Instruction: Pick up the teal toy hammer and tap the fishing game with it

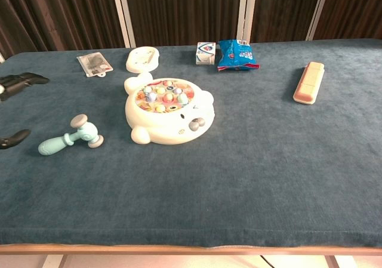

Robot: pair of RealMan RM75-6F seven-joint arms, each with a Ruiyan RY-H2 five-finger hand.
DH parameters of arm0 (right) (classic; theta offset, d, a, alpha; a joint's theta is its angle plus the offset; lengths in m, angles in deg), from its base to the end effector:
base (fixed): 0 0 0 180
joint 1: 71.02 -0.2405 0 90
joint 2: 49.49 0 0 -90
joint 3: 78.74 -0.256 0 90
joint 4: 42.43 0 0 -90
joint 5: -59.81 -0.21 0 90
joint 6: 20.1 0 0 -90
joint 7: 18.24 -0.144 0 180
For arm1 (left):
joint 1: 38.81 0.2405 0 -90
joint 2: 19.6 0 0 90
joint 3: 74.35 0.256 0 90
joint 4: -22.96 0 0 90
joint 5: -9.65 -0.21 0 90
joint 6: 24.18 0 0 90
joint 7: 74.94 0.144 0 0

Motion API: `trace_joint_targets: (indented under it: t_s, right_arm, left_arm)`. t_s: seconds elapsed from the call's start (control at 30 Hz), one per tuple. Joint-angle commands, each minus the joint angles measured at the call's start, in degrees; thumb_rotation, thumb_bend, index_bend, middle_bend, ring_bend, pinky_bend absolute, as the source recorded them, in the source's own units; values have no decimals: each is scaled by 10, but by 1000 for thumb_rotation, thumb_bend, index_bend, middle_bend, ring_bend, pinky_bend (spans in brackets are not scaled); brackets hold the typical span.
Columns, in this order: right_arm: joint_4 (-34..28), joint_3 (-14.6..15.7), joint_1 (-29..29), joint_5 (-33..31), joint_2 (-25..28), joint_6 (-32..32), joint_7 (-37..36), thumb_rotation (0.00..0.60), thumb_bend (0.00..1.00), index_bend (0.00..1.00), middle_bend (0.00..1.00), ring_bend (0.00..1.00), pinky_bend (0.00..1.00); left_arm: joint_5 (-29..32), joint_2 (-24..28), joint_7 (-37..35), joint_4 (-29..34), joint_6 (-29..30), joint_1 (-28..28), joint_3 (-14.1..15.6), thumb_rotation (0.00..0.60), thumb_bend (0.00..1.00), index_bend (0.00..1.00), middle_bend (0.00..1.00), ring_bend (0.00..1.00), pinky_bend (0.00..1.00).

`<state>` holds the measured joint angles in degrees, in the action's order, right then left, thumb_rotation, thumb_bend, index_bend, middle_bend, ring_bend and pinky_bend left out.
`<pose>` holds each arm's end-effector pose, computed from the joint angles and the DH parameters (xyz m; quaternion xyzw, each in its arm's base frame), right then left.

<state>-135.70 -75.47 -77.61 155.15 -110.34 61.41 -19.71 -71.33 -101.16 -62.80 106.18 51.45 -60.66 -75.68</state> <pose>-0.2995 -0.1639 0.1446 0.6795 -0.3863 0.3638 0.5066 -0.2607 0.2590 0.0499 -0.6862 -0.3435 -0.3788 0.5174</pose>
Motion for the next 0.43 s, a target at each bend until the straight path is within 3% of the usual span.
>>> trace_joint_targets:
  t_s: [0.03, 0.1, 0.23, 0.43]
  right_arm:
    - [-3, -1, 2, -5, -3, 0, 15, 600, 192, 0, 0, 0, 0]
    - [-4, -2, 4, -5, -5, 1, 21, 600, 191, 0, 0, 0, 0]
    - [-6, -3, 7, -9, -10, 3, 35, 600, 191, 0, 0, 0, 0]
    - [-4, -1, 8, -7, -12, 3, 43, 600, 191, 0, 0, 0, 0]
  left_arm:
    - [-61, 151, -104, 138, 63, 83, 84, 600, 405, 0, 0, 0, 96]
    - [-94, 163, -153, 123, 96, 107, 102, 600, 405, 0, 0, 0, 67]
    - [-131, 156, -147, 91, 153, 133, 97, 600, 402, 0, 0, 0, 14]
    - [-123, 155, -152, 87, 141, 135, 85, 600, 402, 0, 0, 0, 8]
